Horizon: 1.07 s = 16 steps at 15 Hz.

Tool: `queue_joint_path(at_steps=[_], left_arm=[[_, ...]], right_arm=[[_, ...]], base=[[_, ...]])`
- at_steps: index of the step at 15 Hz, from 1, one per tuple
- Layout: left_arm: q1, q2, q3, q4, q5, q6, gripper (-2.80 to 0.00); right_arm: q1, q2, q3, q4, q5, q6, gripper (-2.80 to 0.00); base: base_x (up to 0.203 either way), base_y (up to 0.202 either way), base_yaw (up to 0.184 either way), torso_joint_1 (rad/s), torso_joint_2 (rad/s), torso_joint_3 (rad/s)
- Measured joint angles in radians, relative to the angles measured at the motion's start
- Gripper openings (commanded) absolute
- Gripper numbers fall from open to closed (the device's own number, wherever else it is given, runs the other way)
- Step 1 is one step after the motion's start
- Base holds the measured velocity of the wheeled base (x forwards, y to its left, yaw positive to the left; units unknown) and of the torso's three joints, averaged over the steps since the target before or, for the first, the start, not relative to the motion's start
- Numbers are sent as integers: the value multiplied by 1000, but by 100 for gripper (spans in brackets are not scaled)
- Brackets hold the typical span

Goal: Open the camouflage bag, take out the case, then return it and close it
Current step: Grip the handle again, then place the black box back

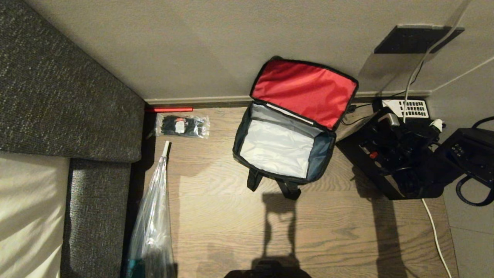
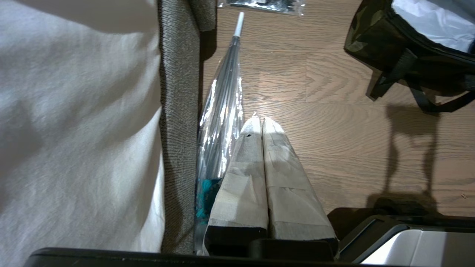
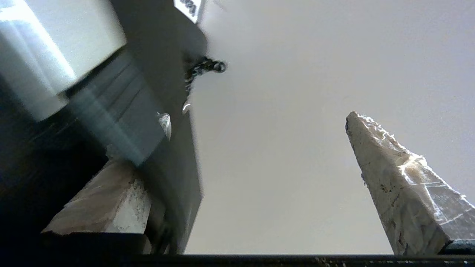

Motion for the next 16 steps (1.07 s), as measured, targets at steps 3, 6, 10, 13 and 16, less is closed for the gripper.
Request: queue_joint_path(at_steps=[3, 6, 10, 13, 16], left_arm=[[0, 0, 0, 1, 0, 0, -280], [-1, 0, 0, 0, 0, 0, -280], [0, 0, 0, 0, 0, 0, -280], [0, 0, 0, 0, 0, 0, -280], [0, 0, 0, 0, 0, 0, -280]], right_arm=[[-26, 33, -39, 5, 0, -11, 0], [-32, 43, -39, 6, 2, -19, -280], [-32, 44, 9, 2, 3, -13, -280], [-19, 40, 31, 1, -3, -9, -280], [-6, 25, 50, -21, -3, -17, -280]], base=[[0, 0, 0, 0, 0, 0], [0, 0, 0, 0, 0, 0], [0, 0, 0, 0, 0, 0], [0, 0, 0, 0, 0, 0], [0, 0, 0, 0, 0, 0]])
